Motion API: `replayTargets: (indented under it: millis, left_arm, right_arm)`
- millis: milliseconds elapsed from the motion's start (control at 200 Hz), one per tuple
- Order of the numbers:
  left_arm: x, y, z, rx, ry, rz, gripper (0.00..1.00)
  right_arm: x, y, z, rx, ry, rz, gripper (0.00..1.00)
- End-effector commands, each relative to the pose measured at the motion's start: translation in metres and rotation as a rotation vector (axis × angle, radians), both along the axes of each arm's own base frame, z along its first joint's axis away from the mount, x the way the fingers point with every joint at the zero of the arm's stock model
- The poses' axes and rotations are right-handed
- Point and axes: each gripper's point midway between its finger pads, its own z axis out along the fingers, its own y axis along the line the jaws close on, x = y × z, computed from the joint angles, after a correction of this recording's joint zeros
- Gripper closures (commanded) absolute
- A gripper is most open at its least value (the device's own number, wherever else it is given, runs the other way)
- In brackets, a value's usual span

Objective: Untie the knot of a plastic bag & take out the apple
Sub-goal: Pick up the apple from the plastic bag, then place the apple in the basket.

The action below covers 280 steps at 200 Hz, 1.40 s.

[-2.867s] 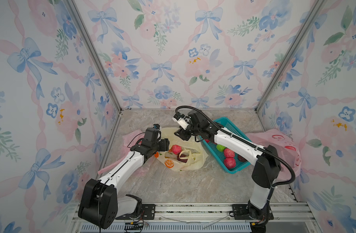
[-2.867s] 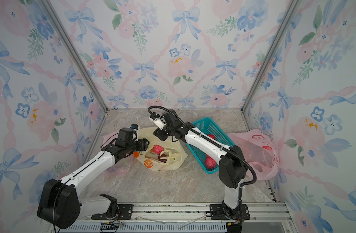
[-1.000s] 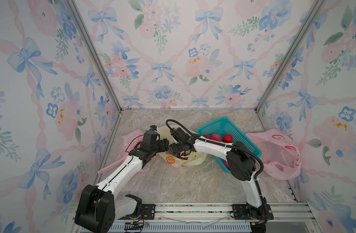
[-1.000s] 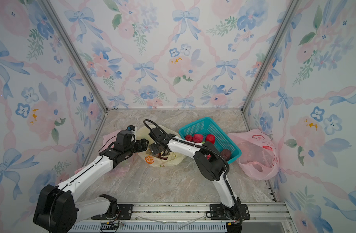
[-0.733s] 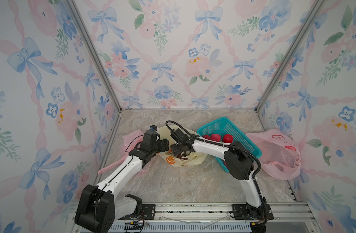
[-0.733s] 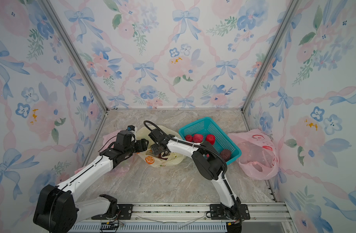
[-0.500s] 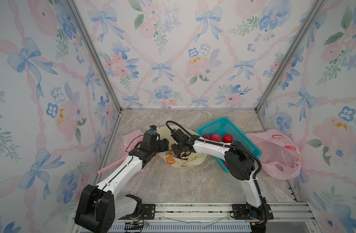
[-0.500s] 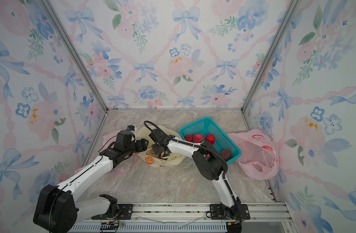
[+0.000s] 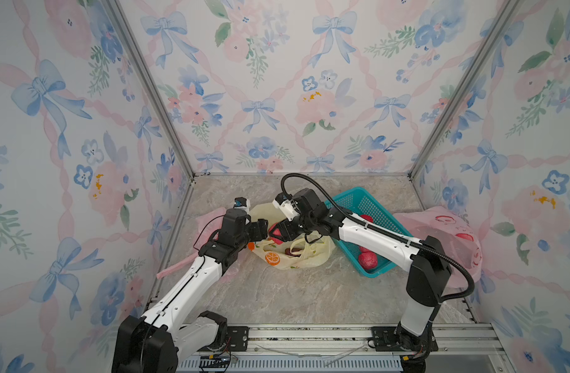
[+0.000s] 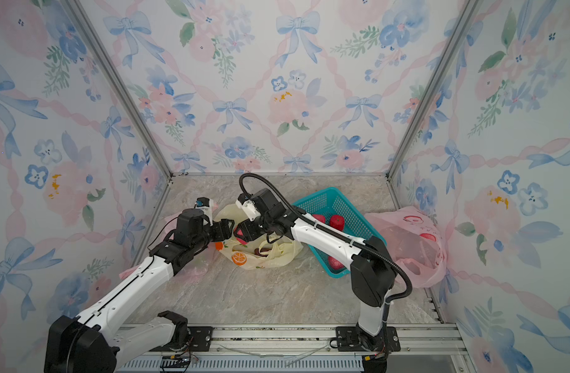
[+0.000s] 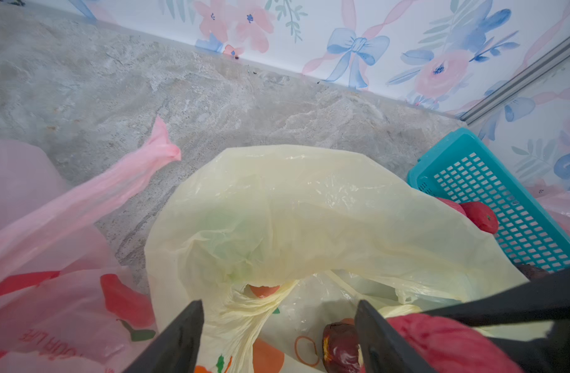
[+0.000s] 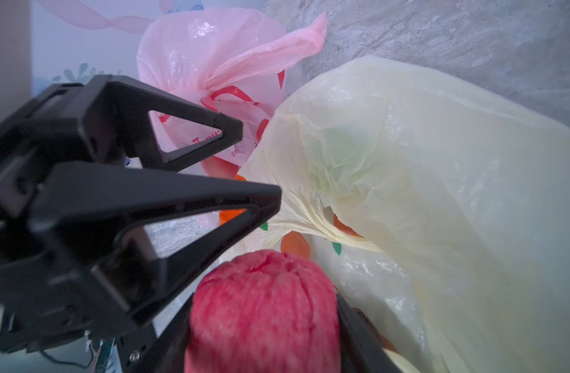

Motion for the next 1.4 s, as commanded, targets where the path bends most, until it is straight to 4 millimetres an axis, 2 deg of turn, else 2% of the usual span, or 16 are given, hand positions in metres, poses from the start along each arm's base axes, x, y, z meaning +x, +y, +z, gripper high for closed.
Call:
replayTargets:
  millis: [0,10,40,140,220,345,410,500,755,835,955,1070,1180,1395]
  left_arm:
    - [-0.006,0.0,0.001,0.064,-0.025,-0.041,0.24]
    - [-0.006,0.0,0.001,0.07,-0.027,-0.041,0.24]
    - [-0.007,0.0,0.001,0.089,-0.03,-0.043,0.24]
    - [-0.01,-0.007,0.0,0.151,-0.04,-0.071,0.24]
    - [-0.012,-0.021,-0.001,0.193,-0.043,-0.121,0.25]
    - [-0.011,-0.038,-0.008,0.262,-0.031,-0.159,0.25]
    - [-0.008,-0.042,-0.014,0.272,-0.011,-0.163,0.25]
    - [-0.004,-0.044,-0.021,0.286,0.009,-0.166,0.24]
    - [0.005,-0.049,-0.042,0.399,0.046,-0.196,0.24]
    - [0.007,-0.053,-0.051,0.472,0.051,-0.218,0.24]
    - [0.014,-0.052,-0.066,0.623,0.056,-0.211,0.24]
    - [0.018,-0.055,-0.081,0.705,0.074,-0.249,0.25]
    - [0.02,-0.061,-0.085,0.756,0.064,-0.272,0.24]
    - [0.027,-0.078,-0.095,0.778,0.047,-0.331,0.2]
  right_arm:
    - [0.007,-0.034,0.025,0.068,-0.002,-0.044,0.46]
    - [0.009,-0.041,0.034,0.075,-0.02,-0.062,0.46]
    - [0.019,-0.06,0.042,0.068,-0.049,-0.117,0.45]
    - [0.049,-0.13,0.037,-0.013,-0.083,-0.328,0.45]
    - [0.066,-0.191,0.021,-0.161,-0.116,-0.505,0.46]
    - [0.072,-0.282,-0.014,-0.414,-0.099,-0.734,0.46]
    - [0.07,-0.315,-0.03,-0.485,-0.067,-0.809,0.46]
    - [0.067,-0.345,-0.05,-0.535,-0.029,-0.878,0.46]
    - [0.062,-0.382,-0.092,-0.625,0.073,-0.946,0.44]
    - [0.061,-0.387,-0.103,-0.629,0.106,-0.95,0.43]
    - [0.062,-0.386,-0.114,-0.603,0.143,-0.938,0.37]
    - [0.062,-0.382,-0.117,-0.575,0.156,-0.929,0.29]
    - [0.062,-0.383,-0.117,-0.567,0.158,-0.926,0.19]
    - [0.065,-0.376,-0.112,-0.512,0.147,-0.911,0.17]
